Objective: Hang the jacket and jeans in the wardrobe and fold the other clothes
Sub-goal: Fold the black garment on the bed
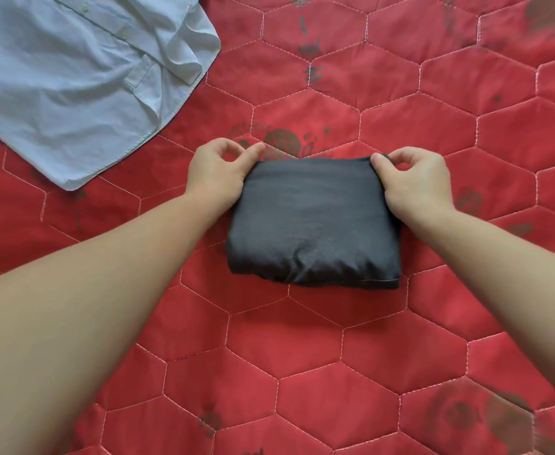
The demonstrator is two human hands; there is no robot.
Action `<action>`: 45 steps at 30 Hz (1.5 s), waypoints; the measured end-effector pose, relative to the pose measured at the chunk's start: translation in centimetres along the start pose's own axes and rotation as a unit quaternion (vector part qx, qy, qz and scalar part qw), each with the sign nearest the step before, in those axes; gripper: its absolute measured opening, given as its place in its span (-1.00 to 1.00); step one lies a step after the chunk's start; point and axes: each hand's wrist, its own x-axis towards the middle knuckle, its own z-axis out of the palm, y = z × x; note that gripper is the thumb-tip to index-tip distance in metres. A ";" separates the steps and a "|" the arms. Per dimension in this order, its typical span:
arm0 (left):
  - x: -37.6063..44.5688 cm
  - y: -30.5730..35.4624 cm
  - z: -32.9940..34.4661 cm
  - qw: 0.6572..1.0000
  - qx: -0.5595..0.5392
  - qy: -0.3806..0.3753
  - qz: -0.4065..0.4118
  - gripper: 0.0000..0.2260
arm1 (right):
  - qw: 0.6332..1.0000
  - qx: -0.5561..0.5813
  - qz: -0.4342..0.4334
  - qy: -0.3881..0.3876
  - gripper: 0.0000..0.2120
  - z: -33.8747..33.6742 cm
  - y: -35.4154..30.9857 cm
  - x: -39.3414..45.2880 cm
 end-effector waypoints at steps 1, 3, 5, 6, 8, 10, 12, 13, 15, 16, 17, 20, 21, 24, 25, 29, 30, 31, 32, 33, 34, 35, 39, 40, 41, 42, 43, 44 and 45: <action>0.0 0.0 -0.1 0.999 0.034 0.018 0.023 -0.72 | 1.000 -0.014 -0.009 0.002 -0.79 -0.1 0.0 -0.2; -0.6 0.4 -0.8 0.995 0.068 0.035 0.063 -0.76 | 0.999 -0.030 -0.014 0.007 -0.75 -0.3 0.1 -0.5; -2.0 0.8 -1.8 0.984 0.078 0.051 0.152 -0.84 | 0.999 -0.030 -0.006 0.016 -0.76 -0.8 0.2 -0.9; -3.1 1.1 -2.3 0.969 0.080 0.063 0.223 -0.86 | 0.999 -0.026 -0.004 0.019 -0.77 -1.0 0.3 -1.3; -6.0 1.1 -2.5 0.933 0.112 0.049 0.339 -0.79 | 0.998 -0.033 -0.033 0.038 -0.75 -1.6 0.2 -2.6; -9.0 0.6 -1.7 0.912 0.195 -0.016 0.360 -0.63 | 0.985 -0.054 -0.147 0.073 -0.66 -1.9 -0.2 -4.6; -10.6 -0.3 -0.4 0.900 0.299 -0.077 0.306 -0.46 | 0.961 -0.095 -0.252 0.057 -0.58 -1.1 -0.6 -6.7; -10.6 -0.8 0.2 0.897 0.330 -0.090 0.280 -0.41 | 0.954 -0.123 -0.271 0.032 -0.55 -0.3 -0.6 -7.6; -9.5 -1.6 1.2 0.900 0.341 -0.082 0.260 -0.38 | 0.949 -0.180 -0.258 -0.008 -0.48 1.4 -0.1 -8.7; -8.7 -2.0 1.5 0.904 0.336 -0.078 0.253 -0.38 | 0.951 -0.199 -0.234 -0.020 -0.44 2.1 0.2 -8.9; -8.2 -2.3 1.8 0.908 0.330 -0.076 0.248 -0.38 | 0.955 -0.208 -0.208 -0.027 -0.40 2.7 0.5 -8.8; -7.4 -3.0 2.3 0.919 0.288 -0.070 0.260 -0.40 | 0.970 -0.192 -0.146 -0.028 -0.36 3.3 0.8 -7.7; -7.4 -3.2 2.4 0.925 0.268 -0.063 0.264 -0.40 | 0.974 -0.183 -0.133 -0.027 -0.36 3.3 0.8 -7.4; -7.5 -3.7 2.5 0.955 0.203 -0.018 0.217 -0.35 | 0.977 -0.174 -0.119 -0.005 -0.36 2.9 0.8 -7.1; -7.8 -3.8 2.4 0.969 0.175 0.009 0.174 -0.32 | 0.978 -0.176 -0.110 0.008 -0.36 2.7 0.8 -7.2; -9.8 -3.2 2.6 0.996 0.054 0.066 0.013 -0.33 | 0.997 -0.062 -0.006 0.038 -0.32 1.9 0.7 -8.6; -10.1 -2.7 2.6 0.997 0.034 0.060 -0.020 -0.37 | 0.999 -0.012 0.022 0.033 -0.33 1.9 0.5 -8.9; -9.9 -2.2 2.5 0.997 0.013 0.054 -0.052 -0.41 | 0.998 0.030 0.054 0.030 -0.34 1.9 0.1 -9.0; -9.4 -1.9 2.4 0.995 -0.014 0.045 -0.088 -0.43 | 0.993 0.065 0.091 0.031 -0.35 1.8 -0.3 -8.9; -8.9 -1.4 2.1 0.990 -0.049 0.033 -0.126 -0.44 | 0.987 0.096 0.130 0.029 -0.37 1.7 -0.6 -8.5; -8.2 -1.1 1.6 0.984 -0.086 0.016 -0.155 -0.43 | 0.980 0.118 0.160 0.016 -0.37 1.5 -0.7 -8.1; -7.7 -0.7 0.9 0.977 -0.113 -0.009 -0.178 -0.41 | 0.975 0.129 0.179 -0.006 -0.37 1.3 -0.7 -7.7; -7.0 -0.1 -1.1 0.964 -0.098 -0.128 -0.212 -0.49 | 0.969 0.134 0.190 -0.085 -0.47 0.7 -0.4 -7.0; -6.9 -0.2 -1.3 0.974 -0.058 -0.125 -0.180 -0.50 | 0.972 0.123 0.181 -0.089 -0.51 0.8 -0.2 -7.1; -6.8 -0.4 -1.3 0.985 -0.031 -0.106 -0.136 -0.53 | 0.975 0.111 0.170 -0.087 -0.54 0.9 0.0 -7.1; -6.5 -0.5 -1.3 0.991 -0.024 -0.090 -0.098 -0.57 | 0.978 0.101 0.159 -0.084 -0.57 1.0 0.1 -7.2; -6.3 -0.3 -1.4 0.992 -0.032 -0.091 -0.077 -0.54 | 0.981 0.093 0.152 -0.081 -0.57 1.1 0.2 -7.3; -6.0 -0.2 -1.6 0.991 -0.050 -0.105 -0.066 -0.43 | 0.982 0.087 0.145 -0.078 -0.57 1.2 0.3 -7.3; -5.4 -0.1 -1.7 0.988 -0.069 -0.130 -0.055 -0.32 | 0.984 0.083 0.141 -0.076 -0.55 1.4 0.4 -7.4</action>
